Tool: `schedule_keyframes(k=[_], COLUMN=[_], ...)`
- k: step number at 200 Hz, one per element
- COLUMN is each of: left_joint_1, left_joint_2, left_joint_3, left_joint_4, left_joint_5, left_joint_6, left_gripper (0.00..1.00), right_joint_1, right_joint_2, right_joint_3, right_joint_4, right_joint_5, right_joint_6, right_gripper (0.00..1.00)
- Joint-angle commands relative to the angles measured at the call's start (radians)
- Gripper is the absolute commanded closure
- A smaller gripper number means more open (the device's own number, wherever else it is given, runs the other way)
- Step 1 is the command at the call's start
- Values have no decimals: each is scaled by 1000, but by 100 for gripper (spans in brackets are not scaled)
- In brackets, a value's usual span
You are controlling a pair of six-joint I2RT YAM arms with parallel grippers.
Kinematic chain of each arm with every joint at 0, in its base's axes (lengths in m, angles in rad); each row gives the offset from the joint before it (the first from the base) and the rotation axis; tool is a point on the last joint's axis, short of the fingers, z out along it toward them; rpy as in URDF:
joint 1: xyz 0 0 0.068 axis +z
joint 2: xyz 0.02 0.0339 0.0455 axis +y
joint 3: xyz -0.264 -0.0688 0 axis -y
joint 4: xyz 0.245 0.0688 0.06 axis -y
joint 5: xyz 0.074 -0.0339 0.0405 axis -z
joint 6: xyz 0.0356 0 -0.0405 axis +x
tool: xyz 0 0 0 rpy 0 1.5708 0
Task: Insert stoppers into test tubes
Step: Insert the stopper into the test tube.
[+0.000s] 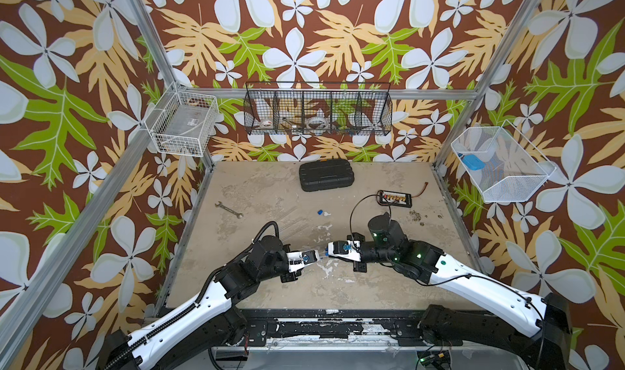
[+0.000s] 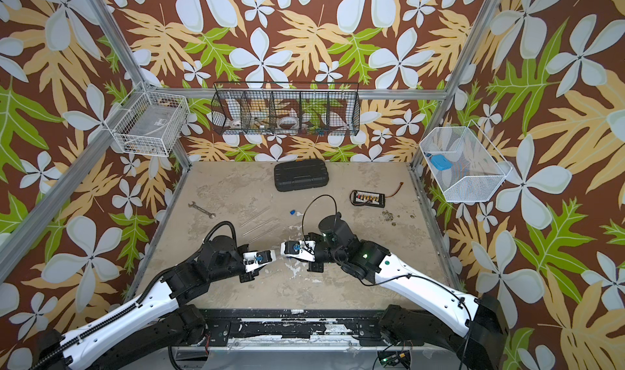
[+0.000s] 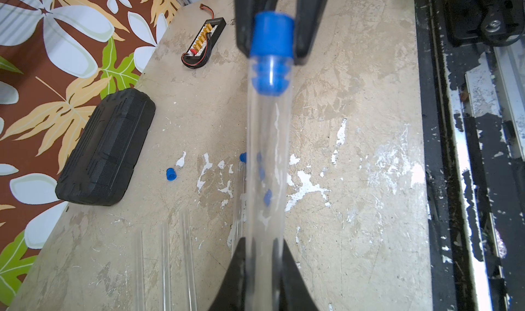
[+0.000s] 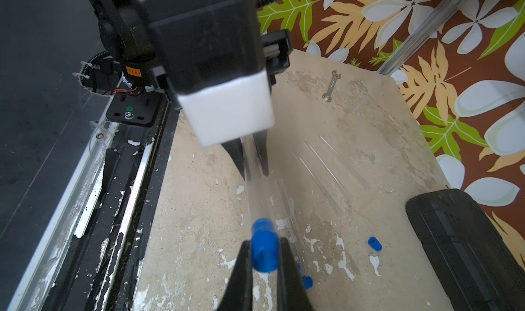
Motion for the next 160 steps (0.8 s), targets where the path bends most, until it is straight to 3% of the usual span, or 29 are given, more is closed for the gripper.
schedule_keyframes(k=[1,64,104,116,143,160], left_joint_1=[-6,-6,-6,-6,-6,-4], left_joint_2=[-14,-22,-6,4,53,85], left_joint_3=[22,15,-10,-18,-5,5], left_joint_4=[496,506,473,436,301,240], left_joint_5=[194,202,141,112,54,39], left_joint_6=[15,50,61,63,59,35], left_gripper=[100,100,100,100,100,100], right_joint_1=[6,-3,-32,-44,-72,-101], right_joint_2=[18,39,17,8,-41,-95], right_joint_3=[-14,-20,-24,-8,28,39], right_joint_4=[38,81,58,8,-146,-217], right_joint_5=[-104,-122,-121,-121,-149,-169], right_joint_6=[65,142,138,115,41,28], right_gripper=[91,91,90,85,58,51])
